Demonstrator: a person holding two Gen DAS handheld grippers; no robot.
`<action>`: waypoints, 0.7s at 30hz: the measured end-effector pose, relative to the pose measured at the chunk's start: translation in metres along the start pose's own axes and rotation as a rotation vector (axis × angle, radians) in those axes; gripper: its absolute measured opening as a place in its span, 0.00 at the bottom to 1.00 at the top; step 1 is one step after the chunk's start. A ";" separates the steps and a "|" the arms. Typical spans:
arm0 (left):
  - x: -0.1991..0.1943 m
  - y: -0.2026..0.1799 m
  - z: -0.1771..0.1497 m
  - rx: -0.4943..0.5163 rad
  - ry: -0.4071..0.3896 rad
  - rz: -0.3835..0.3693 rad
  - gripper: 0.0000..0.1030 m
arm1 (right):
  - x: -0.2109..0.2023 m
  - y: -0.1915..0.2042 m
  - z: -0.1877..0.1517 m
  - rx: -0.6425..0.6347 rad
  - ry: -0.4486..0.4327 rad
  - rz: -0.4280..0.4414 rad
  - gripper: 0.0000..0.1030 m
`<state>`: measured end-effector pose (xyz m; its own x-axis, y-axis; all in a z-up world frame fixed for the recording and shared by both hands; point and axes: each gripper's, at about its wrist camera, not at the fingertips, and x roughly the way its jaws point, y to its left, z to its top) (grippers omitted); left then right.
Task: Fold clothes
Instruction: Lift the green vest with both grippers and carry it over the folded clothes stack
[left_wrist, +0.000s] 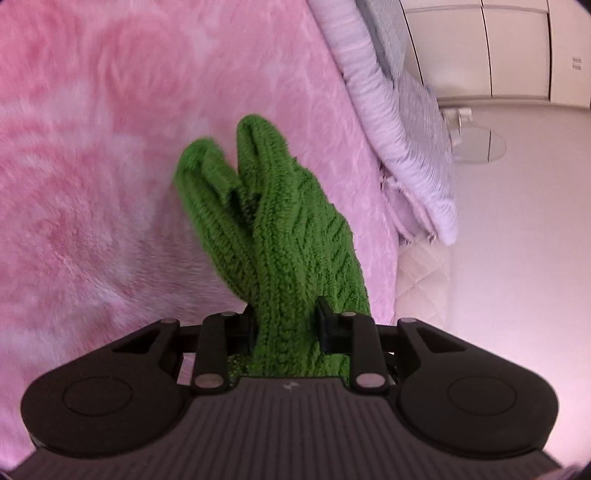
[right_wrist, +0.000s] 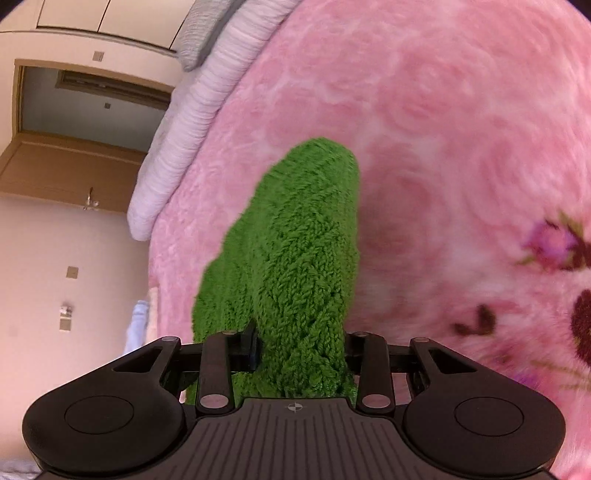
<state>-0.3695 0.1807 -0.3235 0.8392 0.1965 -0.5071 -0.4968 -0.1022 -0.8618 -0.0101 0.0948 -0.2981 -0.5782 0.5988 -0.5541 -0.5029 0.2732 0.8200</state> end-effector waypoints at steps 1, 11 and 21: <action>-0.012 -0.011 -0.001 -0.012 -0.015 0.000 0.23 | -0.004 0.010 0.004 0.000 0.013 0.000 0.33; -0.151 -0.088 -0.007 -0.108 -0.288 -0.036 0.23 | -0.014 0.147 0.027 -0.119 0.162 0.050 0.33; -0.332 -0.048 0.046 -0.095 -0.466 -0.024 0.23 | 0.096 0.285 -0.045 -0.236 0.237 0.151 0.33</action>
